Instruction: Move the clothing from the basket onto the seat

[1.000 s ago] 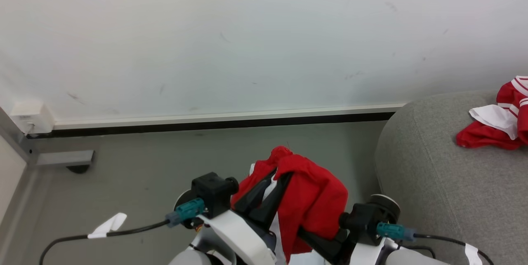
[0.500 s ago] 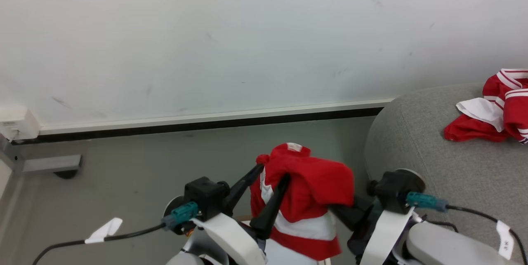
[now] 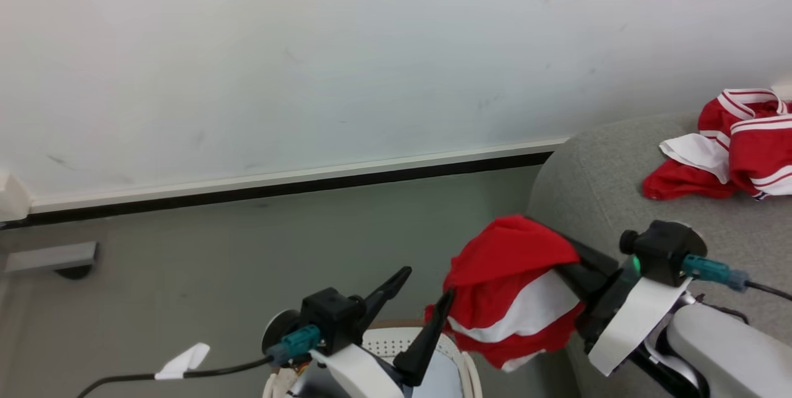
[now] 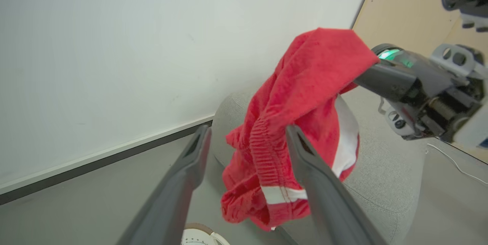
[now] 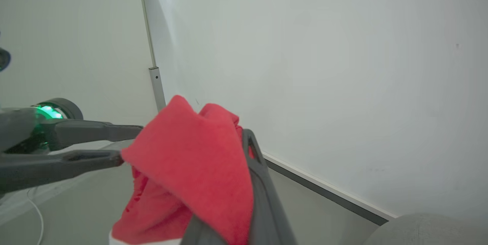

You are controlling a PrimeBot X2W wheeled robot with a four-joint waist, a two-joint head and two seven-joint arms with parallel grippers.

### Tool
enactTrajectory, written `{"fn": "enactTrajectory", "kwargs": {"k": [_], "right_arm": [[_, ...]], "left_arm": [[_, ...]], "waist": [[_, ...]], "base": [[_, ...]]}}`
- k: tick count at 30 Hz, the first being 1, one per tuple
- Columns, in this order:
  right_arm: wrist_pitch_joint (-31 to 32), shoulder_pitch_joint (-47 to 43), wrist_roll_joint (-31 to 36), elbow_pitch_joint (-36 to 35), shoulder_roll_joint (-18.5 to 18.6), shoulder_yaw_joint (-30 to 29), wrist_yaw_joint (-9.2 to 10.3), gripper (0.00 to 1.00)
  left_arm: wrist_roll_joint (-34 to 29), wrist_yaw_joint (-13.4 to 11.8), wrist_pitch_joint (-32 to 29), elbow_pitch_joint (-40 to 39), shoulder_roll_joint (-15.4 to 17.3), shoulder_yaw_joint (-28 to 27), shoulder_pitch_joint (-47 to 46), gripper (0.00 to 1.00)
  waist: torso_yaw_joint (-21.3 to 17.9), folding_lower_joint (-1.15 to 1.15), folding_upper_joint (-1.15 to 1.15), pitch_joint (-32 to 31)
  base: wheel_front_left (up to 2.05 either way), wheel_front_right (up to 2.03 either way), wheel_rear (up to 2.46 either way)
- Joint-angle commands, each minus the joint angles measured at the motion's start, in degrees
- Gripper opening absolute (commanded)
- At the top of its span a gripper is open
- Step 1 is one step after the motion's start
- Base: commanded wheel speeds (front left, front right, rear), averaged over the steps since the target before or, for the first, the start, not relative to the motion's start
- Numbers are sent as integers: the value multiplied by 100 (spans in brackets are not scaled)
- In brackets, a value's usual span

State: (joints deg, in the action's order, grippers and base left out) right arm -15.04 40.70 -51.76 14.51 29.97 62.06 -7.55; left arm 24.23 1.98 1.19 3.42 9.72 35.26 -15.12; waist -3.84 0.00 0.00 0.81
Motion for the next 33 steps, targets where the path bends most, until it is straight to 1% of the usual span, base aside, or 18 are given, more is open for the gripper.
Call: {"fn": "enactTrajectory", "kwargs": {"k": [1, 10, 16, 21, 28, 30, 33], "right_arm": [[-19, -116, 49, -20, 68, -96, 13, 0], [-19, -288, 122, -107, 347, -647, 13, 0], [-19, -365, 178, -138, 525, -869, 13, 0], [-18, -443, 199, -173, 597, -996, 13, 0], [-19, -539, 240, -154, 651, -1178, 13, 0], [-18, -511, 301, -91, 637, -1328, 13, 0], [-19, -419, 479, 34, 566, -1710, 13, 0]], "left_arm": [[-63, 8, 53, 19, 0, 9, 67, 100], [-72, -13, 99, 27, -48, 113, 61, 100], [-81, -32, 158, -3, -78, 148, 14, 100], [-88, -37, 159, -6, -95, 194, -16, 100], [-98, -41, 158, -22, -101, 258, -72, 100], [-121, -40, 121, -66, -72, 266, -138, 100], [-155, -3, 60, -152, -22, 277, -287, 100]], "waist": [[-76, 0, 0, 13], [-545, 0, 0, 58], [-882, 0, 0, 101], [-1068, 0, 0, 127], [-1223, 0, 0, 211], [-1222, 0, 0, 324], [-1170, 0, 0, 611]], "base": [[0, 0, 0], [0, 0, 0], [0, 0, 0], [0, 0, 0], [0, 0, 0], [0, 0, 0], [0, 0, 0]]}}
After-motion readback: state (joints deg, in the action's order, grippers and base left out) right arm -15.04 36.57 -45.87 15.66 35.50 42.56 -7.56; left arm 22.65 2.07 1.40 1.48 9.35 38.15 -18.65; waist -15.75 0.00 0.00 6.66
